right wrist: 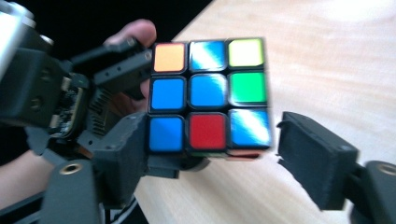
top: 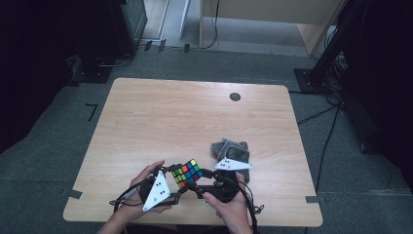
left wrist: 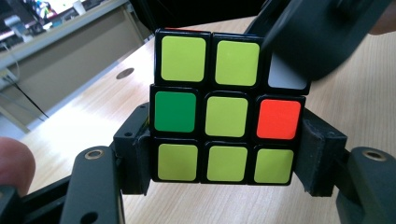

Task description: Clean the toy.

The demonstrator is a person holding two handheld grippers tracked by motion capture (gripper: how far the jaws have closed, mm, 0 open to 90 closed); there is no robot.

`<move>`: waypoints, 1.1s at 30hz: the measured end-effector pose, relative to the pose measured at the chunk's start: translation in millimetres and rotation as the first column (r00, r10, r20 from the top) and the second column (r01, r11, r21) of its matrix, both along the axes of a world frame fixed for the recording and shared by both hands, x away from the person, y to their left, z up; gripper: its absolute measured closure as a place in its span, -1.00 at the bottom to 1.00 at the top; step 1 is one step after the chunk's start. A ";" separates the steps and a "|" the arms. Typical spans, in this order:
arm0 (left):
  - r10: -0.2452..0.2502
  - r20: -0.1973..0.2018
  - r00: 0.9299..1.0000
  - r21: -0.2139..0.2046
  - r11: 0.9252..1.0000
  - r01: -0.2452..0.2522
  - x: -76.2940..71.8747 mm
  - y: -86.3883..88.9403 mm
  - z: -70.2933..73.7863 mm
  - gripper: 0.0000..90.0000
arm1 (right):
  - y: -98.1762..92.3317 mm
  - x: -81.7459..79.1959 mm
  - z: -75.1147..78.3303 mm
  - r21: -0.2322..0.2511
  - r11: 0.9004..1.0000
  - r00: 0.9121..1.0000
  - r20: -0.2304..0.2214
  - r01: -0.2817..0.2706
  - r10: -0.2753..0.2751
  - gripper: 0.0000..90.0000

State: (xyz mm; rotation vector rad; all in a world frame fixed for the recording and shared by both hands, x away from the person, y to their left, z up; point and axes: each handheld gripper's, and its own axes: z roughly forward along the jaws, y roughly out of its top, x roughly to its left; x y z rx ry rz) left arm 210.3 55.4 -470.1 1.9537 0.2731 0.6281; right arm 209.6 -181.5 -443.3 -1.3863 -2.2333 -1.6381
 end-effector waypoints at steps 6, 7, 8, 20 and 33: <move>0.054 -0.080 0.995 -0.051 0.997 -0.058 14.4 16.0 0.8 -0.25 | -19.8 -0.4 12.8 0.094 0.995 0.994 0.107 0.011 -0.022 -0.68; 0.071 -0.097 0.993 -0.059 0.995 -0.077 17.1 19.7 0.5 -0.25 | -24.7 -0.8 16.4 0.113 0.993 0.991 0.127 0.023 -0.037 -0.67; 0.076 -0.122 0.990 -0.070 0.994 -0.085 19.5 23.2 0.7 -0.25 | -30.9 -1.0 20.3 0.120 0.991 0.987 0.147 0.050 -0.068 -0.68; 0.080 -0.213 0.974 -0.097 0.990 -0.103 28.1 32.6 0.7 -0.25 | -69.7 35.5 -42.2 -0.314 0.854 0.908 0.197 0.416 -0.370 -0.48; 0.068 -0.271 0.960 -0.094 0.991 -0.096 27.9 30.4 0.6 -0.25 | -68.5 43.9 -68.2 -0.372 0.835 0.913 0.132 0.406 -0.385 0.53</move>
